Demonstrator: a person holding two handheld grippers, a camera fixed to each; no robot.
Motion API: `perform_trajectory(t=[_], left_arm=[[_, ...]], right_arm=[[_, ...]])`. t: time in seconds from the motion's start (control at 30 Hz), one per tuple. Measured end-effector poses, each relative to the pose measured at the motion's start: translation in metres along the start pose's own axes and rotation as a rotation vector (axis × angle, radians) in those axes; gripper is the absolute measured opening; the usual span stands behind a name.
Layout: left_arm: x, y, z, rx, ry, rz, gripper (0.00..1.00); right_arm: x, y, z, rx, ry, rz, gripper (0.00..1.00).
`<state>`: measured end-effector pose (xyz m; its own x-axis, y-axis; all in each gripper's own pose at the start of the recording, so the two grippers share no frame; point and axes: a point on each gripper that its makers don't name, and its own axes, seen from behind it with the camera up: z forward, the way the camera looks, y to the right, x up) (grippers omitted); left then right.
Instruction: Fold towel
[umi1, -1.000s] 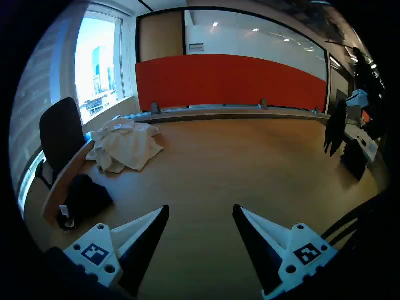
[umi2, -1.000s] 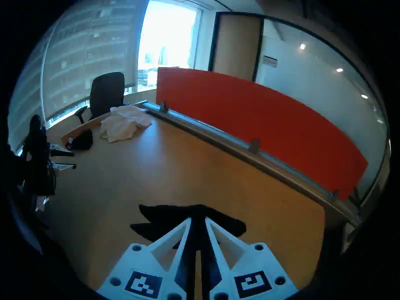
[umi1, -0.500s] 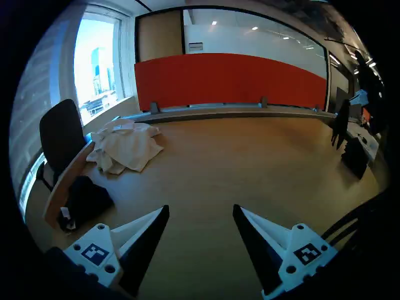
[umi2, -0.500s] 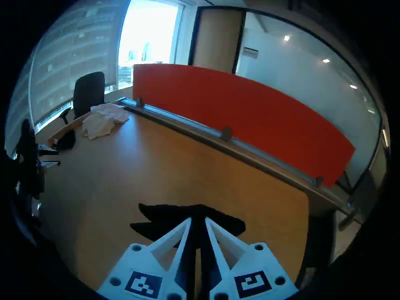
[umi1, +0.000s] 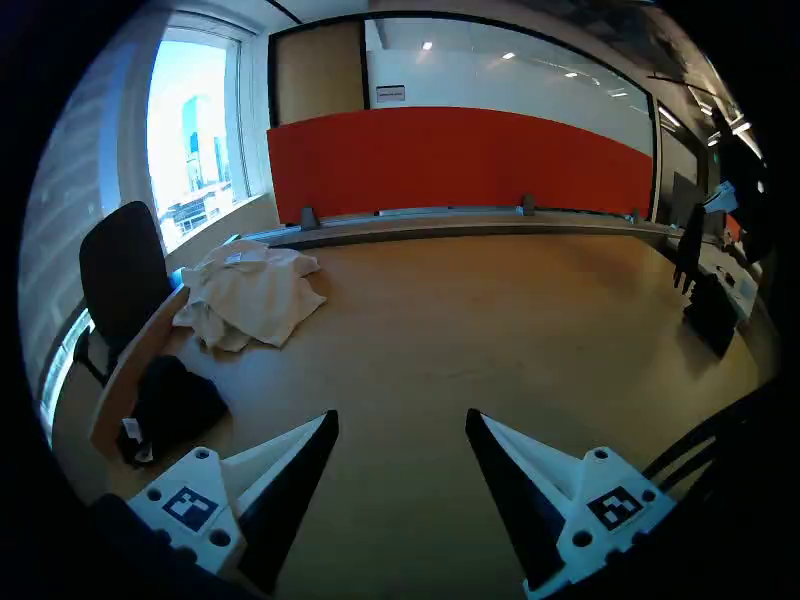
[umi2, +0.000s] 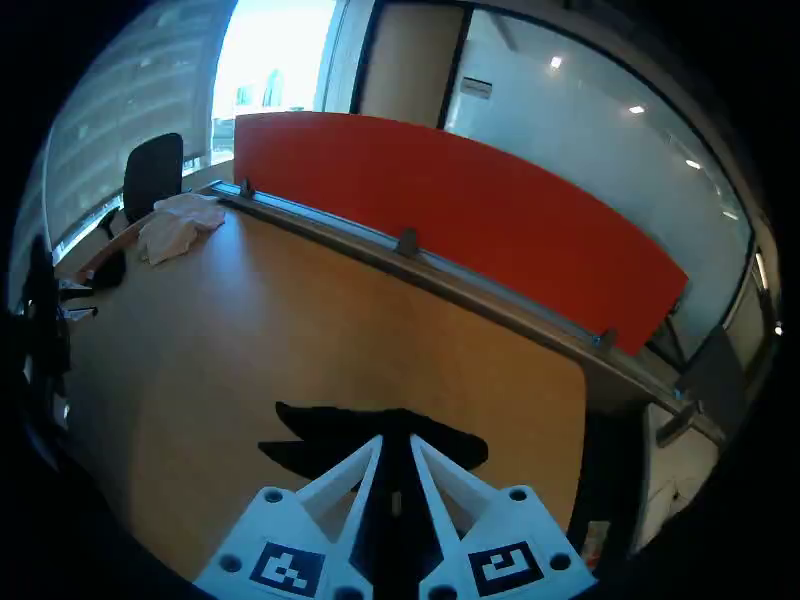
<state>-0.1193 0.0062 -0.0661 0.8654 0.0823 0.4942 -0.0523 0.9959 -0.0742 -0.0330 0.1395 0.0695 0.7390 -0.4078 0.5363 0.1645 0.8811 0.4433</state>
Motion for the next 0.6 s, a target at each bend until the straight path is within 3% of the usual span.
perform_trajectory(t=[0.6], left_arm=[[0.003,0.004,0.000,-0.004,-0.004,0.015,0.94]], right_arm=[[-0.026,0.048,-0.007,-0.071,-0.053,0.040,0.06]])
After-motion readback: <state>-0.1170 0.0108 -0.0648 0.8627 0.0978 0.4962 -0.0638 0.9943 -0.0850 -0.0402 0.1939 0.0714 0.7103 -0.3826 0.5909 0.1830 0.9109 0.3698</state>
